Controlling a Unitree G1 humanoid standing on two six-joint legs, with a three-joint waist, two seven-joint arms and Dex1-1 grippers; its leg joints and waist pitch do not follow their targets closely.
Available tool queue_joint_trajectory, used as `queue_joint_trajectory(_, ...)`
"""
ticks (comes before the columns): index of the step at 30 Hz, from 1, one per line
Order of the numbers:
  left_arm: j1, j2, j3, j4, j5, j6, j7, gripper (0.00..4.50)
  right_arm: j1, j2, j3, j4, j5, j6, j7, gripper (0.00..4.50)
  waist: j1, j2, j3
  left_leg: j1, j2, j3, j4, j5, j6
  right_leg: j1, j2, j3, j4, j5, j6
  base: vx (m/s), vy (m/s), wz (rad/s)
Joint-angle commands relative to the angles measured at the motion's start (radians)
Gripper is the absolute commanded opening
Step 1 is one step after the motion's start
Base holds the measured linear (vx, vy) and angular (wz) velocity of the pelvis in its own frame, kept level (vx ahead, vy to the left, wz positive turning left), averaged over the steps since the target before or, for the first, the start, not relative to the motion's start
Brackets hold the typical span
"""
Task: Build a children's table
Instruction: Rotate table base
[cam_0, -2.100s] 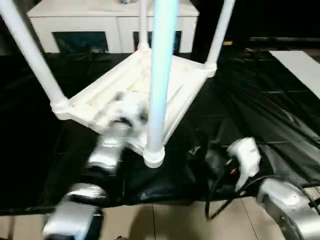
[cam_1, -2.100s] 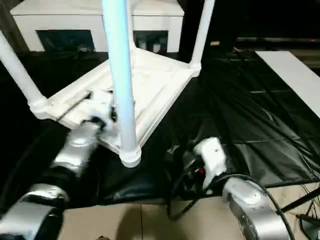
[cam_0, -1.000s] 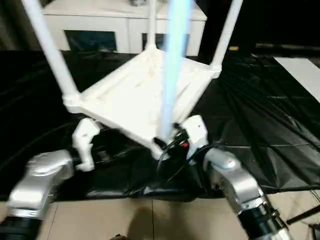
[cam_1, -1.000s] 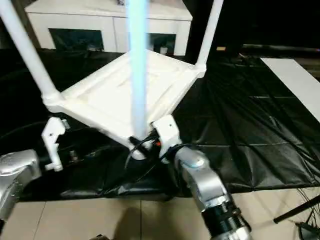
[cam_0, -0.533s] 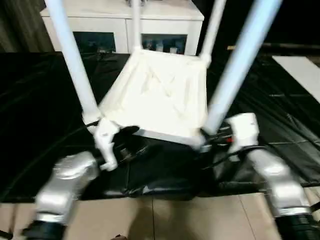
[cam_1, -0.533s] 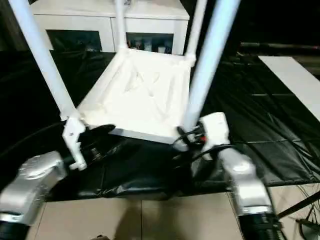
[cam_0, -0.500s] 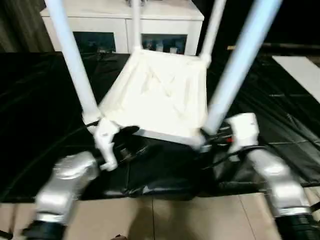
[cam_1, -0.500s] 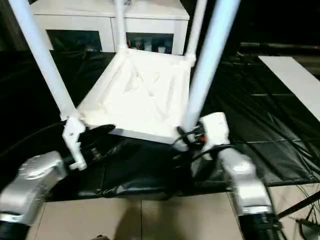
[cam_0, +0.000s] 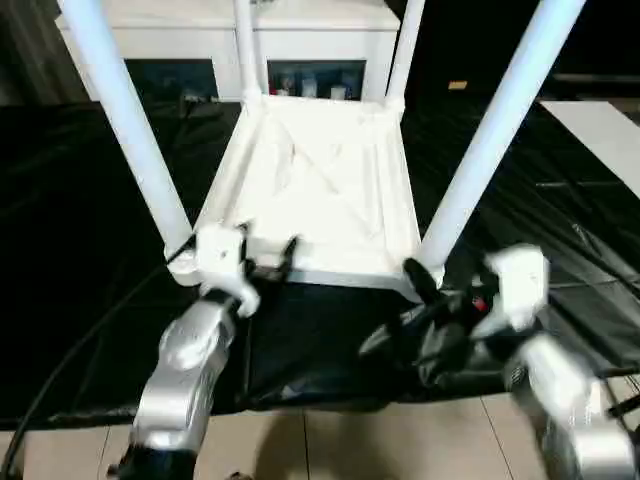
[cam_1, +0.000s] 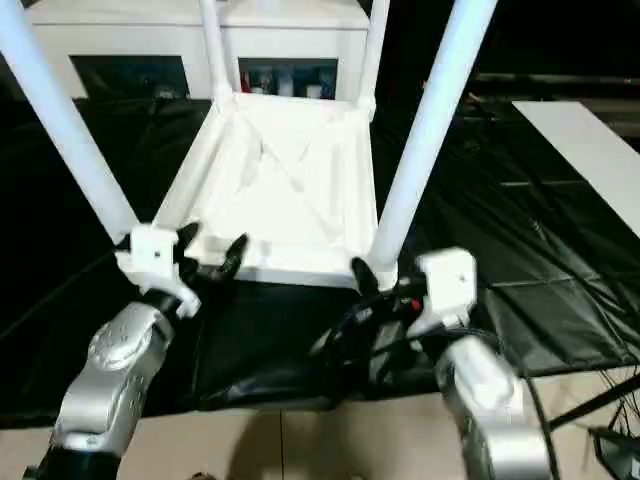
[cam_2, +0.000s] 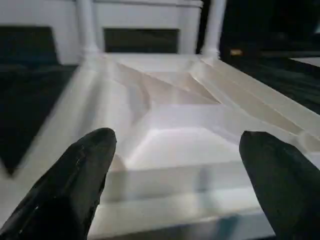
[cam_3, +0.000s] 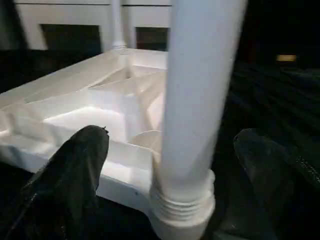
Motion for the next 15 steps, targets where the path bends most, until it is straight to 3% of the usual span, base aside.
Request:
queue_joint_trajectory(1,-0.013,-0.003,-0.012,-0.023,0.036,-0.019,0.030,4.50,0.001,0.005,-0.035,-0.013,-0.034,-0.003,-0.042,4.41,-0.023,0.016,-0.045,0.048,0.136,-0.078,-0.129,-0.305,-0.008,0.017,-0.020,0.006,-0.054,-0.093,-0.177,0.000,0.000,0.00)
queue_joint_trajectory(2,-0.015,-0.002,-0.015,-0.023,0.044,-0.019,0.034,4.50,-0.002,0.007,-0.040,-0.012,-0.035,0.003,-0.053,4.41,-0.038,0.022,-0.043,0.051,0.197,-0.114,-0.163,-0.339,0.023,0.015,-0.028,-0.007,-0.018,-0.075,-0.177,0.000,0.000,0.00)
queue_joint_trajectory(3,-0.015,-0.005,-0.015,-0.026,0.048,-0.016,0.041,4.50,-0.008,0.004,-0.043,-0.015,-0.032,0.003,-0.055,4.41,-0.040,0.029,-0.044,0.054,0.213,-0.122,-0.173,-0.346,0.040,0.011,-0.031,-0.015,0.000,-0.066,-0.180,-0.026,-0.078,0.06)
queue_joint_trajectory(4,-0.014,-0.008,-0.014,-0.028,0.050,-0.014,0.046,4.50,-0.011,0.001,-0.044,-0.017,-0.030,0.003,-0.054,4.41,-0.045,0.028,-0.044,0.057,0.237,-0.121,-0.190,-0.368,0.068,-0.001,-0.035,-0.026,0.027,-0.045,-0.196,-0.035,-0.153,0.10)
queue_joint_trajectory(5,-0.011,-0.018,-0.008,-0.034,0.046,-0.019,0.053,4.50,-0.021,-0.008,-0.051,-0.018,-0.020,0.019,-0.048,4.41,-0.052,0.021,-0.044,0.054,0.230,-0.108,-0.189,-0.374,0.112,-0.004,-0.045,-0.023,0.035,-0.026,-0.221,-0.021,-0.125,0.10)
queue_joint_trajectory(6,-0.011,-0.018,-0.007,-0.034,0.046,-0.019,0.053,4.50,-0.021,-0.008,-0.051,-0.018,-0.020,0.020,-0.048,4.41,-0.055,0.012,-0.048,0.051,0.215,-0.098,-0.179,-0.366,0.141,-0.001,-0.054,-0.016,0.025,-0.010,-0.251,-0.015,-0.179,0.05)
queue_joint_trajectory(7,-0.004,-0.028,0.002,-0.054,0.030,-0.004,0.055,4.50,-0.030,-0.027,-0.051,-0.011,-0.018,0.072,-0.045,4.41,-0.056,-0.009,-0.051,0.028,0.132,-0.046,-0.120,-0.366,0.193,0.005,-0.069,0.001,-0.032,-0.017,-0.359,-0.006,-0.105,0.01)
queue_joint_trajectory(8,-0.003,-0.028,0.001,-0.058,0.029,-0.001,0.053,4.50,-0.032,-0.034,-0.048,-0.006,-0.024,0.082,-0.044,4.41,-0.027,-0.056,-0.071,-0.021,-0.058,0.030,0.112,-0.267,0.209,0.055,-0.094,0.034,-0.133,-0.149,-0.410,-0.016,-0.187,0.02)
queue_joint_trajectory(9,-0.003,-0.026,-0.003,-0.063,0.032,0.003,0.053,4.50,-0.035,-0.043,-0.043,0.001,-0.034,0.094,-0.044,4.41,-0.009,-0.052,-0.067,-0.037,-0.059,0.016,0.143,-0.210,0.199,0.067,-0.124,0.052,-0.141,-0.231,-0.389,-0.027,-0.164,-0.01)
queue_joint_trajectory(10,-0.003,-0.024,-0.011,-0.068,0.021,0.010,0.036,4.50,-0.042,-0.050,-0.039,0.010,-0.037,0.112,-0.044,4.41,-0.009,-0.057,-0.046,-0.071,-0.053,-0.007,0.137,-0.106,0.151,0.071,-0.131,0.052,-0.132,-0.332,-0.229,-0.027,-0.164,-0.01)
queue_joint_trajectory(11,-0.003,-0.016,-0.024,-0.074,0.015,0.020,0.014,4.50,-0.053,-0.056,-0.036,0.025,-0.035,0.130,-0.041,4.41,-0.001,-0.059,-0.047,-0.058,-0.049,-0.023,0.078,-0.055,0.131,0.067,-0.118,0.048,-0.132,-0.383,-0.043,-0.040,-0.156,-0.02)
queue_joint_trajectory(12,-0.001,-0.015,-0.030,-0.075,0.020,0.012,0.011,4.50,-0.061,-0.060,-0.030,0.033,-0.042,0.134,-0.039,4.41,0.006,-0.026,-0.051,-0.039,-0.015,-0.051,0.022,-0.052,0.153,0.068,-0.131,0.046,-0.141,-0.388,0.058,-0.046,-0.122,0.02)
queue_joint_trajectory(13,0.002,-0.018,-0.035,-0.076,0.024,0.000,0.014,4.50,-0.078,-0.063,-0.019,0.046,-0.051,0.132,-0.030,4.41,0.006,-0.015,-0.050,-0.023,0.011,-0.061,-0.002,-0.063,0.170,0.062,-0.134,0.035,-0.154,-0.388,0.068,-0.046,-0.122,0.02)
queue_joint_trajectory(14,0.003,-0.018,-0.035,-0.076,0.024,-0.001,0.014,4.50,-0.080,-0.064,-0.018,0.047,-0.052,0.131,-0.030,4.41,-0.008,-0.018,-0.043,-0.057,0.026,-0.088,-0.025,-0.119,0.181,0.073,-0.093,-0.010,-0.135,-0.420,0.146,-0.055,-0.073,-0.19)
queue_joint_trajectory(15,0.003,-0.019,-0.036,-0.076,0.025,0.003,0.018,4.50,-0.089,-0.069,-0.009,0.053,-0.069,0.132,-0.035,4.41,0.000,-0.001,-0.050,-0.027,0.052,-0.097,-0.033,-0.159,0.164,0.062,-0.100,-0.016,-0.144,-0.447,0.161,0.000,0.000,0.00)
